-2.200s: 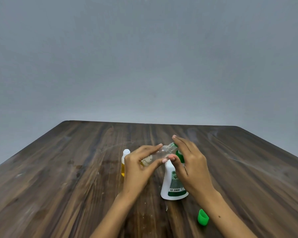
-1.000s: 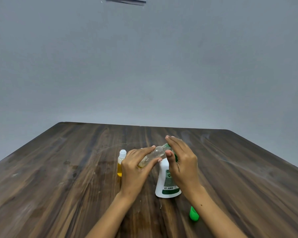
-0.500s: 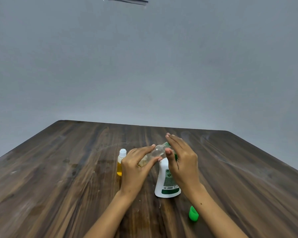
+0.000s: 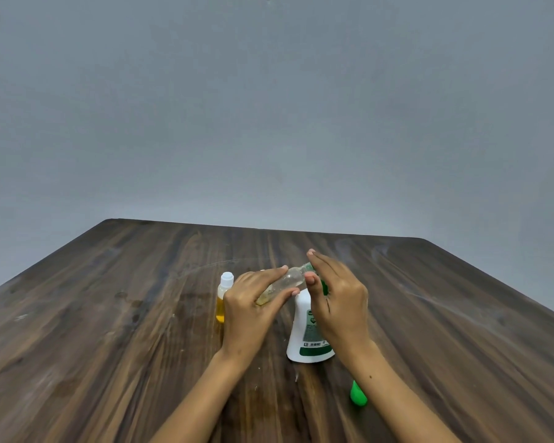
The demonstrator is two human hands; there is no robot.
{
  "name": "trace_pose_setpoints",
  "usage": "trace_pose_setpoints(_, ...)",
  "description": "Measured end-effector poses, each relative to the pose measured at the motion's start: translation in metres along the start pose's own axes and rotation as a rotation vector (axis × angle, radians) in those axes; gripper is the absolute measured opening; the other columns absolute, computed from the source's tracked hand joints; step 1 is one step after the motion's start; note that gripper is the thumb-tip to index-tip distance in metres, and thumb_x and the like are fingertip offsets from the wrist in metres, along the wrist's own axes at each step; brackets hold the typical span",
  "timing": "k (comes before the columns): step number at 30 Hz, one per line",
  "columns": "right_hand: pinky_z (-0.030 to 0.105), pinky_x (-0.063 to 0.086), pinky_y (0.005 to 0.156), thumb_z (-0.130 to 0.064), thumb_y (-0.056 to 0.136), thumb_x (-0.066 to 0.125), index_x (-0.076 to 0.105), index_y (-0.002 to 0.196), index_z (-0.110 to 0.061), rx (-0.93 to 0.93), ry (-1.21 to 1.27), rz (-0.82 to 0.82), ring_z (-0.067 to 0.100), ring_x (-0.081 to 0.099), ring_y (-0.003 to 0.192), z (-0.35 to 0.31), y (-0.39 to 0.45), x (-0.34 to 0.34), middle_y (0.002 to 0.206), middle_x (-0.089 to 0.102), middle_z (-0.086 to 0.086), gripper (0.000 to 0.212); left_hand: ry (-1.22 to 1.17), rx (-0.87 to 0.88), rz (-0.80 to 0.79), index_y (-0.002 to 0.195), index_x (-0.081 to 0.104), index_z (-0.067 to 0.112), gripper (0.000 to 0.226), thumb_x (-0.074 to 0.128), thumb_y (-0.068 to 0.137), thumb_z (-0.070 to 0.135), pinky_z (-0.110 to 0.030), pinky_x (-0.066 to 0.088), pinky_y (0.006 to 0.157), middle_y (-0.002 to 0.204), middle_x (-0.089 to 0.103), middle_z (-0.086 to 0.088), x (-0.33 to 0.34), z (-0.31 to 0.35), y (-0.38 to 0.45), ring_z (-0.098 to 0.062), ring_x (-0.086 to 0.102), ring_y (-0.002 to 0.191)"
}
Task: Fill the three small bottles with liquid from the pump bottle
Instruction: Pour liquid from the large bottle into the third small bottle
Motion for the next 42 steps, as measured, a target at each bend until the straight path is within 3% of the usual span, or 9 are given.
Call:
trace_pose_setpoints(6,0.021,0.044,0.083,-0.064,0.096,0.020,0.070,0.111,-0.005,-0.020,-0.010,-0.024,0.019,0.065,0.101,-0.003,0.009,-0.004,0.111,0.069,0.007,0.079,-0.004,-0.009,0.010,0.104,0.075,0.008,0.042,0.080,0.074,0.037,-0.016,0.052,0.082,0.101,0.070,0.010,0.001,0.003,0.002,-0.004,0.066,0.093)
trace_pose_setpoints(12,0.019,0.042,0.081,-0.066,0.095,0.019,0.070,0.109,-0.006,0.011,-0.005,-0.050,0.020,0.066,0.099,-0.002,0.008,0.002,0.109,0.070,0.007,0.081,-0.018,-0.057,-0.003,0.103,0.076,0.008,0.041,0.082,0.073,0.035,-0.027,0.057,0.078,0.100,0.075,0.004,-0.002,-0.001,0.001,-0.006,0.070,0.091)
trace_pose_setpoints(16,0.018,0.042,0.082,-0.066,0.095,0.019,0.069,0.112,-0.007,-0.017,0.004,-0.052,0.017,0.064,0.103,-0.003,0.013,-0.002,0.112,0.069,0.006,0.080,-0.073,-0.100,-0.033,0.107,0.074,0.007,0.042,0.086,0.069,0.021,-0.017,0.055,0.081,0.101,0.075,0.003,-0.001,0.003,0.003,-0.003,0.070,0.095)
trace_pose_setpoints(24,0.019,0.043,0.081,-0.066,0.095,0.020,0.070,0.111,-0.008,0.016,0.013,-0.063,0.017,0.064,0.101,-0.002,0.006,-0.004,0.112,0.069,0.004,0.078,-0.091,-0.127,-0.065,0.107,0.074,0.007,0.043,0.084,0.069,0.023,-0.008,0.050,0.082,0.102,0.072,0.007,-0.001,0.005,0.001,0.003,0.067,0.099)
trace_pose_setpoints(38,0.020,0.042,0.085,-0.066,0.094,0.019,0.068,0.115,-0.006,0.006,0.049,-0.048,0.017,0.062,0.105,-0.004,0.011,-0.005,0.115,0.068,0.007,0.080,-0.085,-0.097,-0.041,0.105,0.074,0.005,0.041,0.087,0.068,0.017,-0.012,0.053,0.081,0.100,0.074,0.003,-0.002,0.006,0.005,-0.004,0.069,0.096)
trace_pose_setpoints(42,0.007,0.036,0.081,-0.065,0.095,0.021,0.070,0.109,-0.007,0.039,0.049,-0.020,0.018,0.065,0.098,-0.002,0.003,-0.001,0.107,0.070,0.006,0.078,-0.048,-0.072,-0.054,0.102,0.076,0.006,0.037,0.086,0.069,0.019,-0.015,0.055,0.078,0.099,0.075,0.001,-0.002,0.005,0.005,-0.004,0.069,0.094)
Point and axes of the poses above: each hand's wrist, its own y-axis towards the middle knuckle, its own x-axis out of the palm, z = x × y, the point moved 1 cm from there along y, towards the middle knuckle
